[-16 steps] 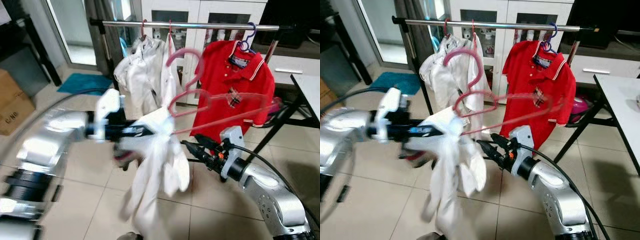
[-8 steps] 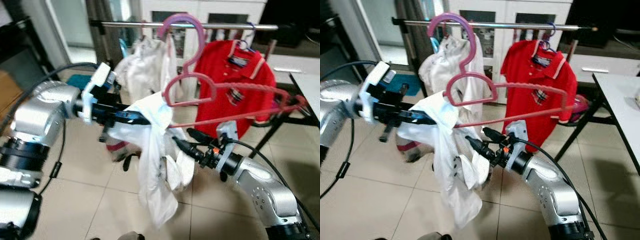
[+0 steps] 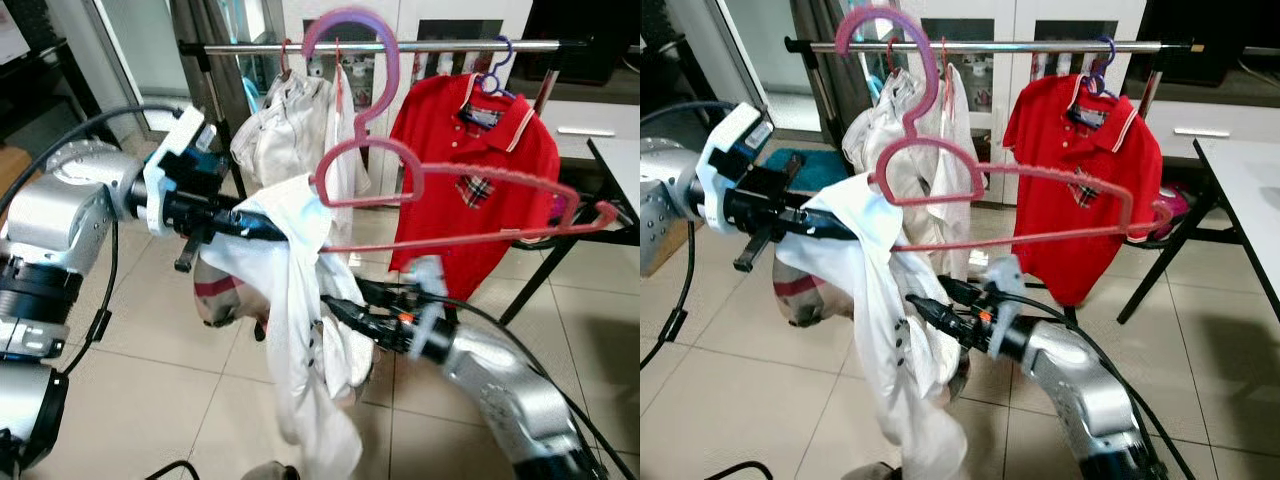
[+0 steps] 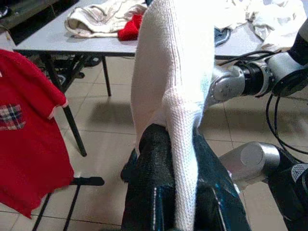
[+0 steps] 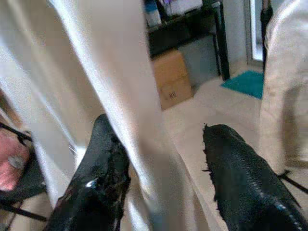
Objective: Hang hanger
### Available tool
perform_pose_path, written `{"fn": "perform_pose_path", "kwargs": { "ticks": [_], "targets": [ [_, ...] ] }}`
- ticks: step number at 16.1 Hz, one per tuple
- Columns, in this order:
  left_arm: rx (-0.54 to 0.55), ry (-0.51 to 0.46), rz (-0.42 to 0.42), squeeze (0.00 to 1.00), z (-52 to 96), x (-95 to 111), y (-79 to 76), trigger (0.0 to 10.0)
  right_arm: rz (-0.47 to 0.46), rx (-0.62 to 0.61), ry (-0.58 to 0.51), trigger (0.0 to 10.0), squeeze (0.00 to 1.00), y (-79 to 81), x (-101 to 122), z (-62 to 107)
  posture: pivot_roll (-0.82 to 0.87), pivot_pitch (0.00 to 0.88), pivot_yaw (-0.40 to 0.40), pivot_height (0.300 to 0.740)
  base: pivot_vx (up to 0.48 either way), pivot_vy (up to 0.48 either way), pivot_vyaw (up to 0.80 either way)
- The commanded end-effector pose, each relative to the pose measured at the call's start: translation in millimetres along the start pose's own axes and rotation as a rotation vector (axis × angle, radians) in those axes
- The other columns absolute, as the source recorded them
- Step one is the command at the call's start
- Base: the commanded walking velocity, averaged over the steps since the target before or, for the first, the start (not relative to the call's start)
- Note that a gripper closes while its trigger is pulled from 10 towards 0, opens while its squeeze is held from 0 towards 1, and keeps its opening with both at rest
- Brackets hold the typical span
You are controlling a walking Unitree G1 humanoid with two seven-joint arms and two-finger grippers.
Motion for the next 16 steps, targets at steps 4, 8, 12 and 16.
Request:
{"fn": "perform_pose_path", "kwargs": {
  "ticks": [4, 8, 12, 16],
  "targets": [
    [0.031, -0.028, -0.08, 0.0, 12.3, 23.8, 5.2, 0.0, -0.024, -0.244, 0.247, 0.0, 0.0, -46.9, -54.0, 11.2, -0.08, 0.0, 0.127, 0.74, 0.0, 0.0, 0.0],
    [0.083, 0.004, -0.08, 0.0, 25.3, 21.6, 5.3, 0.0, -0.04, -0.469, 0.333, 0.0, 0.0, -88.9, -70.5, 45.3, -0.07, 0.0, 0.116, 0.74, 0.0, 0.0, 0.0],
    [0.145, 0.109, -0.023, 0.0, 27.8, -13.1, -11.4, 0.0, -0.062, -0.787, 0.197, 0.0, 0.0, -150.4, -32.5, 109.5, -0.08, 0.0, 0.102, 0.74, 0.0, 0.0, 0.0],
    [0.214, 0.278, 0.034, 0.0, 38.5, -49.3, -37.6, 0.0, -0.183, -1.152, 0.003, 0.0, 0.0, -202.5, 7.8, 189.9, -0.05, 0.0, 0.068, 0.74, 0.0, 0.0, 0.0]
  ]
}}
Point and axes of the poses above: a point about 5 cm out from each wrist's last joint towards the gripper, its own z axis pointing back from the gripper into the wrist, its own x axis along the axis of the wrist's last joint, y = z × x, the point moved 5 cm from there along -z, pointing out of the wrist towards the gripper, and after that the axes turned 7 degrees about -z, right-handed, at the moved point
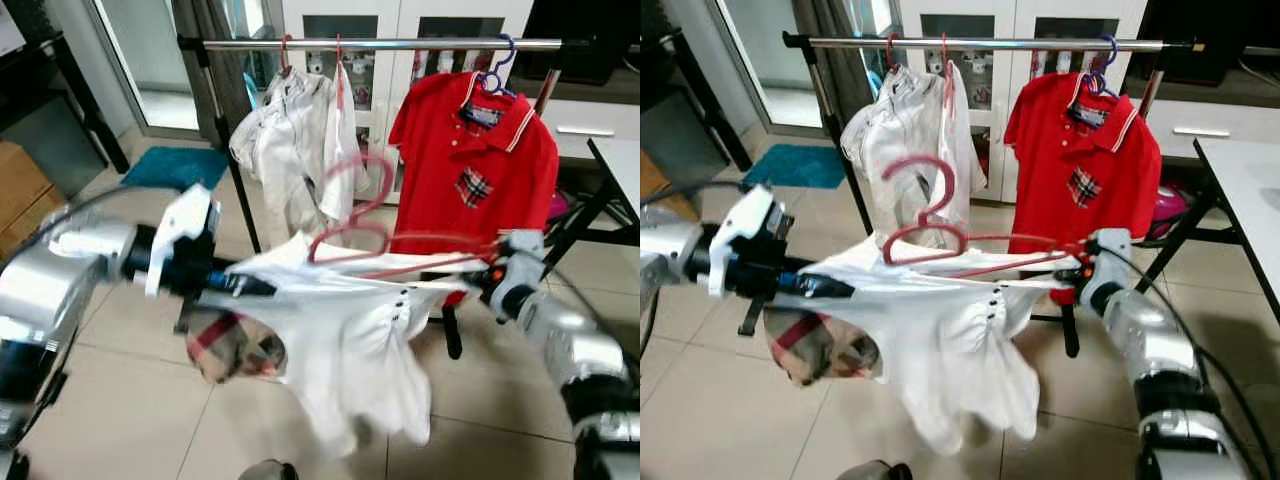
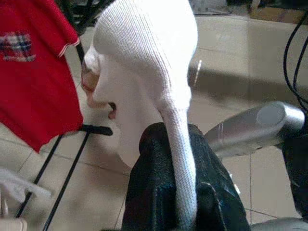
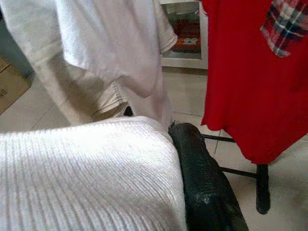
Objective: Hang hanger
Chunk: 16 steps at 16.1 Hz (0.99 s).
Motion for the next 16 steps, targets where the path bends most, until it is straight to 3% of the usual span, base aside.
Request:
{"fn": "perform_pose_path", "kwargs": {
  "ticks": [1, 4, 8, 10, 12, 13, 16],
  "targets": [
    [0.115, 0.094, -0.028, 0.0, 44.6, 0.5, 5.2, 0.0, -0.069, -0.416, -0.008, 0.0, 0.0, -103.5, 6.4, 49.4, -0.05, 0.0, 0.067, 0.74, 0.0, 0.0, 0.0],
    [0.115, 0.161, -0.016, 0.0, 47.3, -8.9, 0.2, 0.0, -0.05, -0.456, -0.03, 0.0, 0.0, -113.2, 19.5, 53.1, -0.04, 0.0, 0.062, 0.74, 0.0, 0.0, 0.0],
    [0.184, 0.378, -0.075, 0.0, 57.6, -39.1, 8.1, 0.0, -0.002, -0.469, -0.085, 0.0, 0.0, -115.5, 43.7, 53.2, -0.05, 0.0, 0.069, 0.74, 0.0, 0.0, 0.0],
    [0.334, 0.518, -0.179, 0.0, 68.8, -50.8, 32.5, 0.0, 0.02, -0.457, -0.105, 0.0, 0.0, -113.2, 50.4, 52.1, -0.05, 0.0, 0.073, 0.74, 0.0, 0.0, 0.0],
    [0.458, 0.584, -0.271, 0.0, 75.0, -52.9, 55.0, 0.0, 0.038, -0.414, -0.121, 0.0, 0.0, -106.1, 54.4, 49.0, -0.05, 0.0, 0.08, 0.74, 0.0, 0.0, 0.0],
    [0.476, 0.598, -0.295, 0.0, 73.2, -54.7, 59.0, 0.0, 0.048, -0.393, -0.126, 0.0, 0.0, -102.1, 55.3, 47.2, -0.05, 0.0, 0.083, 0.74, 0.0, 0.0, 0.0],
    [0.422, 0.64, -0.29, 0.0, 59.7, -72.8, 54.4, 0.0, 0.099, -0.287, -0.136, 0.0, 0.0, -80.6, 59.1, 40.8, -0.05, 0.0, 0.087, 0.74, 0.0, 0.0, 0.0]
  ]
}}
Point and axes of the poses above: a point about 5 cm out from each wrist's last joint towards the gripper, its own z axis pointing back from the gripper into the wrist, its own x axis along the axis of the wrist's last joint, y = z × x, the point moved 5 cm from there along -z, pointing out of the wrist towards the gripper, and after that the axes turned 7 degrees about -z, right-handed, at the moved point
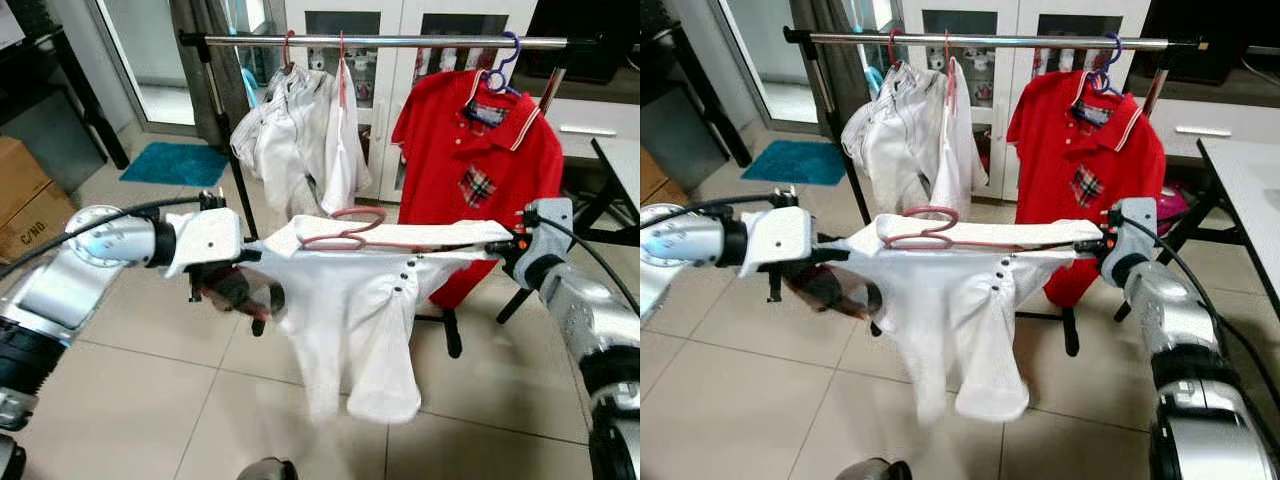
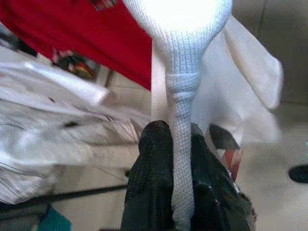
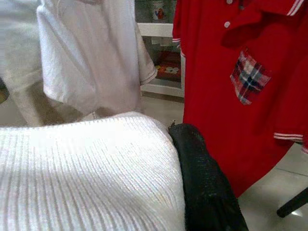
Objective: Hang hanger
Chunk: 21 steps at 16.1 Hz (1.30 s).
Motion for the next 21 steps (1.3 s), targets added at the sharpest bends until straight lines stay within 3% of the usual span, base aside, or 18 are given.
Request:
{"fn": "perform_pose_path", "kwargs": {
  "ticks": [1, 4, 5, 8, 9, 11, 12, 14, 17, 20, 21],
  "targets": [
    [0.022, 0.237, 0.121, 0.0, 28.1, -59.2, -5.1, 0.0, 0.026, -0.217, -0.008, 0.0, 0.0, -61.4, 13.9, 30.5, -0.05, 0.0, 0.088, 0.74, 0.0, 0.0, 0.0],
    [-0.002, 0.211, 0.124, 0.0, 3.0, -59.3, -14.4, 0.0, 0.041, -0.131, -0.021, 0.0, 0.0, -29.5, 22.2, 29.3, -0.06, 0.0, 0.085, 0.74, 0.0, 0.0, 0.0],
    [-0.013, 0.187, 0.121, 0.0, -12.0, -53.3, -17.3, 0.0, 0.03, -0.095, -0.012, 0.0, 0.0, -10.4, 19.9, 29.2, -0.07, 0.0, 0.079, 0.74, 0.0, 0.0, 0.0],
    [-0.003, 0.144, 0.114, 0.0, -32.4, -41.4, -14.9, 0.0, 0.014, -0.037, 0.017, 0.0, 0.0, 22.4, 9.9, 27.2, -0.08, 0.0, 0.077, 0.74, 0.0, 0.0, 0.0],
    [0.034, 0.107, 0.104, 0.0, -41.8, -32.9, -8.4, 0.0, 0.01, 0.01, 0.064, 0.0, 0.0, 42.9, -7.3, 24.2, -0.09, 0.0, 0.074, 0.74, 0.0, 0.0, 0.0],
    [0.076, 0.029, 0.108, 0.0, -51.7, -18.5, -0.7, 0.0, 0.017, 0.046, 0.122, 0.0, 0.0, 66.1, -28.6, 22.9, -0.08, 0.0, 0.07, 0.74, 0.0, 0.0, 0.0],
    [0.047, -0.027, 0.124, 0.0, -55.4, -9.8, -4.5, 0.0, 0.021, 0.047, 0.136, 0.0, 0.0, 74.1, -32.3, 23.5, -0.08, 0.0, 0.068, 0.74, 0.0, 0.0, 0.0],
    [-0.052, -0.073, 0.133, 0.0, -59.2, -2.8, -21.7, 0.0, 0.037, 0.036, 0.135, 0.0, 0.0, 80.3, -29.7, 22.7, -0.08, 0.0, 0.064, 0.74, 0.0, 0.0, 0.0],
    [-0.156, -0.057, 0.139, 0.0, -61.7, -8.1, -40.7, 0.0, 0.074, 0.011, 0.098, 0.0, 0.0, 82.4, -18.2, 20.9, -0.08, 0.0, 0.058, 0.74, 0.0, 0.0, 0.0],
    [-0.181, -0.03, 0.137, 0.0, -59.4, -13.9, -43.7, 0.0, 0.146, -0.027, 0.084, 0.0, 0.0, 74.2, -10.0, 23.2, -0.08, 0.0, 0.057, 0.74, 0.0, 0.0, 0.0],
    [-0.196, -0.027, 0.14, 0.0, -57.2, -15.2, -44.7, 0.0, 0.216, -0.04, 0.084, 0.0, 0.0, 69.2, -6.4, 24.5, -0.09, 0.0, 0.058, 0.74, 0.0, 0.0, 0.0]
  ]
}}
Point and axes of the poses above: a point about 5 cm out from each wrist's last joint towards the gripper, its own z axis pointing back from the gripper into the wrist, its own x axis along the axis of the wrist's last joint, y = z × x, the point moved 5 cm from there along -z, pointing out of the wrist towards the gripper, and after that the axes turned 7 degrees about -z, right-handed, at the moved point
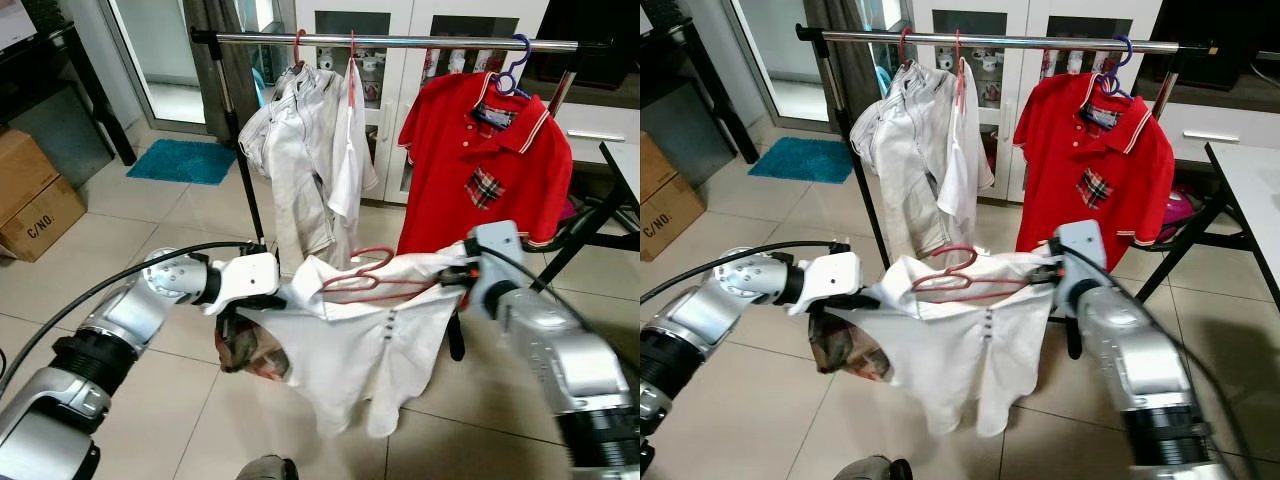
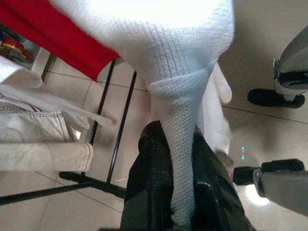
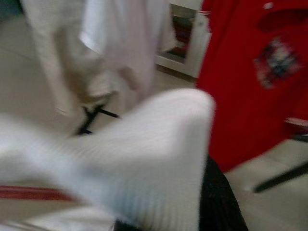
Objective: Hang hanger
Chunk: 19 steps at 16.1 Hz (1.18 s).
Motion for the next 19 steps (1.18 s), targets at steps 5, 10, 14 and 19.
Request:
{"fn": "perform_pose_path", "kwargs": {
  "ticks": [5, 10, 14, 19],
  "targets": [
    [0.053, 0.039, -0.006, 0.0, 3.0, -4.4, 12.9, 0.0, 0.084, 0.075, -0.051, 0.0, 0.0, 21.6, 23.2, 6.3, -0.09, 0.0, 0.057, 0.74, 0.0, 0.0, 0.0],
    [0.133, 0.038, 0.0, 0.0, -6.4, -0.4, 23.0, 0.0, -0.035, 0.155, -0.066, 0.0, 0.0, 52.1, 32.3, 12.0, -0.09, 0.0, 0.057, 0.74, 0.0, 0.0, 0.0],
    [0.214, 0.02, 0.02, 0.0, -0.6, 2.3, 39.1, 0.0, -0.062, 0.21, -0.023, 10.0, 1.0, 62.2, 21.4, 16.8, -0.1, 0.0, 0.056, 0.74, 0.0, 0.0, 0.0],
    [0.235, -0.003, 0.024, 0.0, -2.1, 5.6, 43.0, 0.0, -0.081, 0.255, -0.033, 10.0, 1.0, 71.4, 27.6, 19.7, -0.1, 0.0, 0.056, 0.74, 0.0, 0.0, 0.0]
  ]
}}
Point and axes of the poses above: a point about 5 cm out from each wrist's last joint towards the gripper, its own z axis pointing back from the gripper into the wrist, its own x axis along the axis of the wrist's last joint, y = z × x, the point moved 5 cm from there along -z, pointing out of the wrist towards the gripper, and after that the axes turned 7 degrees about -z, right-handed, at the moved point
